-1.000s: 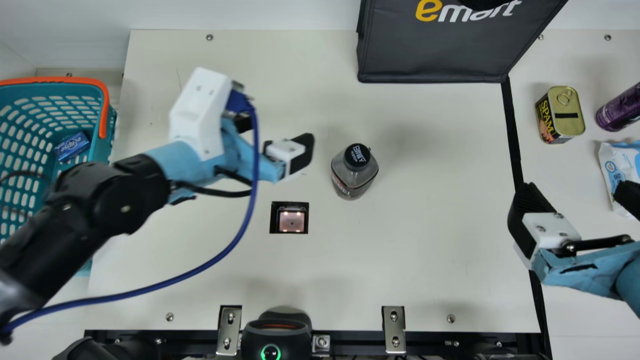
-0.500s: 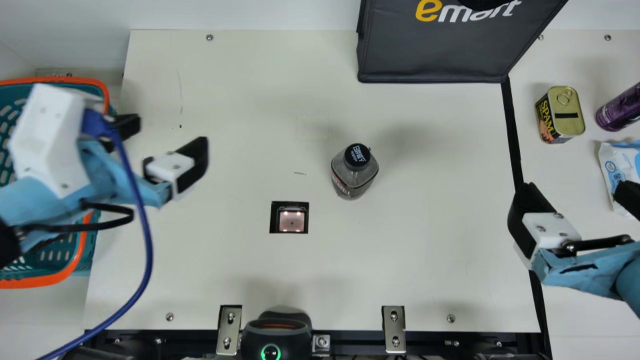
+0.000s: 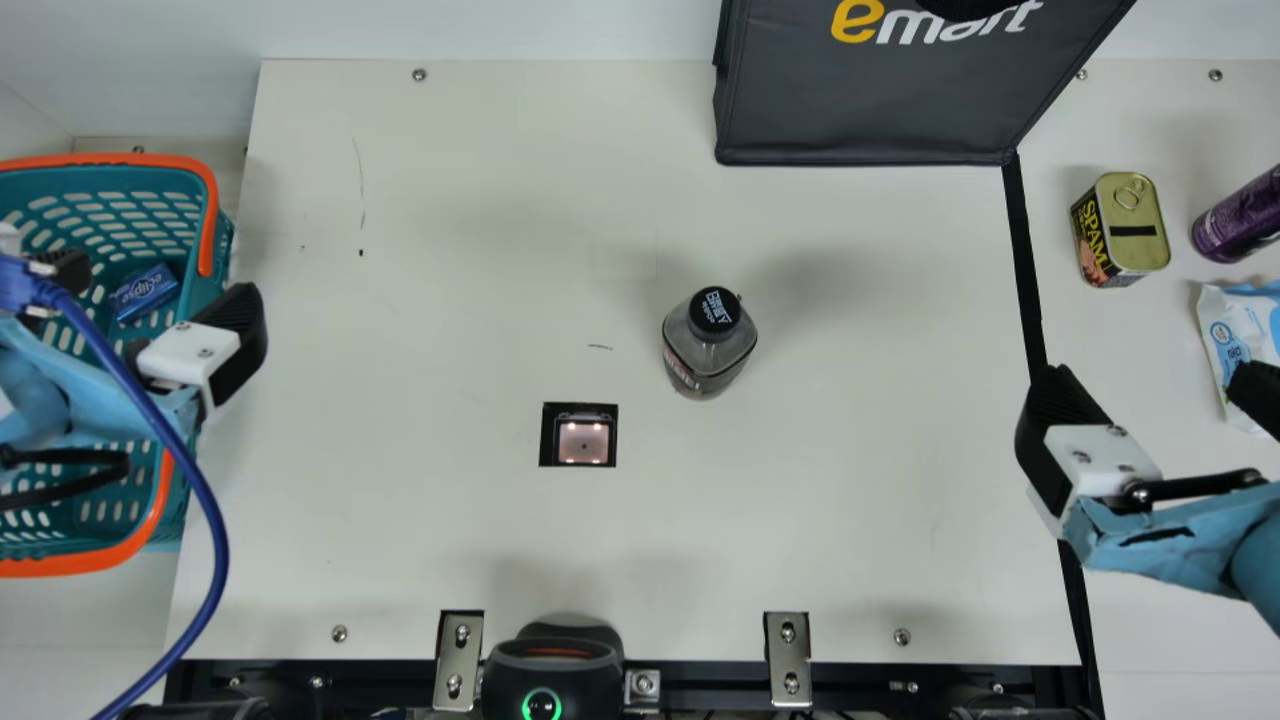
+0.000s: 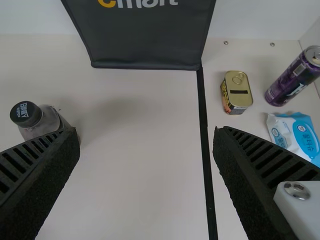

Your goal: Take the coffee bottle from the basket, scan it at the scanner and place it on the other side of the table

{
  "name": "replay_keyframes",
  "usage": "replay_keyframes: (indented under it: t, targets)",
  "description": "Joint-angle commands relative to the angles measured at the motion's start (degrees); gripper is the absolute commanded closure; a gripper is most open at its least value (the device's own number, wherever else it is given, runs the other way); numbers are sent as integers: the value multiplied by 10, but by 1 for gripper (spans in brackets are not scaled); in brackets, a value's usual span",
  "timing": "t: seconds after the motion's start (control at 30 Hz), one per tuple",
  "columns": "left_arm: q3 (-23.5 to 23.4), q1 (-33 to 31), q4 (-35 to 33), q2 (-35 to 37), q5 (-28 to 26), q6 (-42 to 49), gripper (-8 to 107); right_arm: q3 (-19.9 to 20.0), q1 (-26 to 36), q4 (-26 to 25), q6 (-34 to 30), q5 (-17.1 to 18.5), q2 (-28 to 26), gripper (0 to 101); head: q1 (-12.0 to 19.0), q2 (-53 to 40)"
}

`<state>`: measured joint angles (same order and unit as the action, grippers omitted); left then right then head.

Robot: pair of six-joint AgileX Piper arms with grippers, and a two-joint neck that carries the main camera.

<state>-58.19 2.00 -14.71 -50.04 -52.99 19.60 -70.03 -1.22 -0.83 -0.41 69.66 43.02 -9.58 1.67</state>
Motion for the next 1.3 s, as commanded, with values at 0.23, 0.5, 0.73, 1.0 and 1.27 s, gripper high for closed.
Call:
replay_keyframes:
  t: [0.23,0.5,0.73,1.0,1.27]
  targets:
    - [0,0,0,0,0,0,9,-27,-56,3,-38,2,81,6,17,-1]
    - [0,0,0,0,0,0,9,-28,-82,40,-118,2,146,6,17,-1]
    - [0,0,0,0,0,0,9,-22,-122,67,-159,2,184,6,17,-1]
    - [0,0,0,0,0,0,9,-30,-200,64,-122,2,216,6,17,-1]
    - [0,0,0,0,0,0,9,-50,-256,52,-54,2,251,6,17,-1]
